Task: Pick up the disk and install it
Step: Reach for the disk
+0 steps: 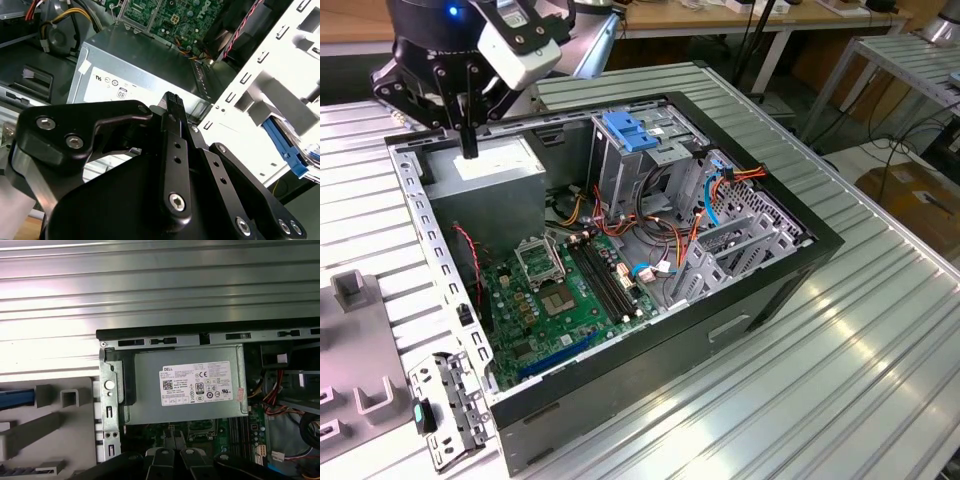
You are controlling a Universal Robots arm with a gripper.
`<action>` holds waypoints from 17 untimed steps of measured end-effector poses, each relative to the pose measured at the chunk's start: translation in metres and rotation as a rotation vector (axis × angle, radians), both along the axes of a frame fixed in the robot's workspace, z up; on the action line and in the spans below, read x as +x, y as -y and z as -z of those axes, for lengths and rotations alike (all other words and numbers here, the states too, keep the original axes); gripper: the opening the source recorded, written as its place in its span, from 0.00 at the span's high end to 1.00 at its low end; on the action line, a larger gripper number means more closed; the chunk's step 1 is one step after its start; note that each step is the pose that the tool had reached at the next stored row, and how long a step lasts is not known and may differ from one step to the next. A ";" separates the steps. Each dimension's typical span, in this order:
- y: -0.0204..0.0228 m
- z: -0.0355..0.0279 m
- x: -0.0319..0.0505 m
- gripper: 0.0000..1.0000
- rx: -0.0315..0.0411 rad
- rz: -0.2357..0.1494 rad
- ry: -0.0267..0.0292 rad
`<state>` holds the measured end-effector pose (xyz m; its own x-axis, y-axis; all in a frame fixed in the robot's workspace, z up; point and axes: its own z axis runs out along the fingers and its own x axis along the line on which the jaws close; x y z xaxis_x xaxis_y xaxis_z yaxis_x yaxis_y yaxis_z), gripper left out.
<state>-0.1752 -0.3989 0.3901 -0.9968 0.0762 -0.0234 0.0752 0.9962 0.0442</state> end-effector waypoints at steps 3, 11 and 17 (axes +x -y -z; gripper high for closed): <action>0.0000 0.0004 -0.0042 0.89 0.0000 0.000 -0.0002; 0.0000 0.0011 -0.0230 0.89 0.0001 0.000 -0.0001; 0.0000 0.0016 -0.0303 0.89 0.0001 0.000 -0.0001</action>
